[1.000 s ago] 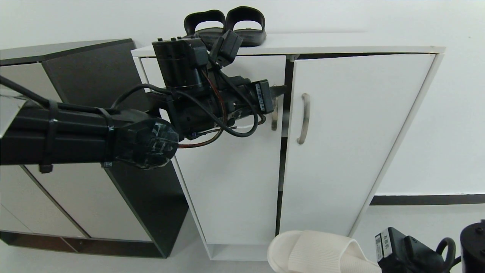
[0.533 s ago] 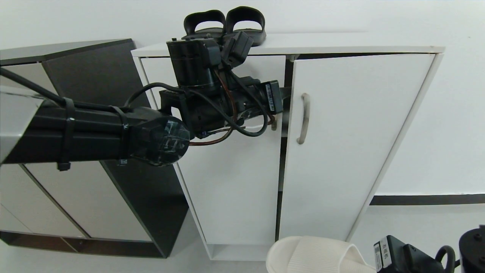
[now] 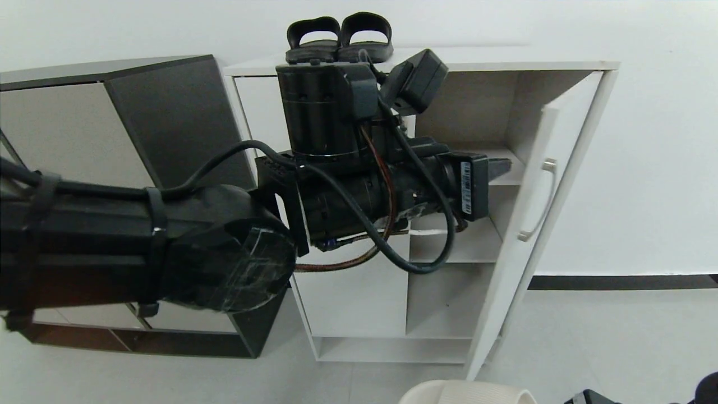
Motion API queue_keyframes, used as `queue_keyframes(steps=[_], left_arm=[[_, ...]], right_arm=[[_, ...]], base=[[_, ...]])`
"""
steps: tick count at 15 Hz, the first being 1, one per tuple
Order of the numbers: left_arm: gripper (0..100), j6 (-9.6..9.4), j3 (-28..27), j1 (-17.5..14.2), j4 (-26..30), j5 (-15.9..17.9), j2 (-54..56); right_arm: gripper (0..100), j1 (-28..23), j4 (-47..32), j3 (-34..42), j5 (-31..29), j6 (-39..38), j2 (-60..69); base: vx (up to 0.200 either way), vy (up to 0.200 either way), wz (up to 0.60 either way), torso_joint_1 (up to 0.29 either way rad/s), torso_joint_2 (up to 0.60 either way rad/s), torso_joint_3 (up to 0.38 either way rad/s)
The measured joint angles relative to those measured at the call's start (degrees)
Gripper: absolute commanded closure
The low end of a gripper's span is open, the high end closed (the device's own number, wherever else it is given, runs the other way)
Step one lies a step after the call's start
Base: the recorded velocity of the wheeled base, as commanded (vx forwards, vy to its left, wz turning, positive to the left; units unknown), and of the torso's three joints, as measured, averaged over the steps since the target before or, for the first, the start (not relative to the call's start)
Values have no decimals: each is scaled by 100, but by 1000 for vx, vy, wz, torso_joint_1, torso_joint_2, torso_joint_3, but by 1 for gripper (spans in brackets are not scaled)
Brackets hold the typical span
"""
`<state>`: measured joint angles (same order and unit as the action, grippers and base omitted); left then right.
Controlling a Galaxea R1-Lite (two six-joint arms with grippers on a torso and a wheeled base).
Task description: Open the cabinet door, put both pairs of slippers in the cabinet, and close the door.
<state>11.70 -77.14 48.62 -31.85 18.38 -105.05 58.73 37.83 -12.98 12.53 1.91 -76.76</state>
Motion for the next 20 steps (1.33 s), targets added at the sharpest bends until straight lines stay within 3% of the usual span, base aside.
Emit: queue_keyframes(steps=[3, 5, 7, 11, 13, 14, 16, 18, 20], left_arm=[[100, -18, 112, 201, -2, -11, 118], [100, -24, 199, -11, -2, -229, 210], [100, -29, 518, -378, 13, -895, 549], [100, -180, 2033, -752, 121, -2349, 1949], [100, -374, 2921, -945, 563, -3198, 3148], [100, -468, 3301, -1122, 944, -3450, 3772], [100, -616, 4002, -1863, 1897, -3782, 5260], [100, -724, 4741, -2886, 2682, -3962, 6801], [100, -924, 5758, -3858, 3226, -3899, 8394]], right_arm=[[100, 72, 18, -2, -28, -39, 26], [100, -234, 18, -217, -115, -77, -94], [100, -700, 16, -636, -879, -276, -416], [100, -955, 18, -1832, -3588, -1162, -1452], [100, -1097, 22, -2197, -3919, -1376, -1858], [100, -1154, 21, -2254, -3927, -1379, -1985], [100, -1229, 21, -2291, -3938, -1379, -2133], [100, -1221, 22, -2302, -3940, -1379, -2199], [100, -1221, 22, -2295, -3944, -1379, -2224]], base=[[-133, 0, 0, -2, 0, 6], [0, 0, 0, 0, 0, 0], [0, 0, 0, 0, 0, 0], [0, 0, 0, 0, 0, 0], [0, 0, 0, 0, 0, 0], [0, 0, 0, 0, 0, 0], [0, 0, 0, 0, 0, 0], [0, 0, 0, 0, 0, 0], [0, 0, 0, 0, 0, 0]])
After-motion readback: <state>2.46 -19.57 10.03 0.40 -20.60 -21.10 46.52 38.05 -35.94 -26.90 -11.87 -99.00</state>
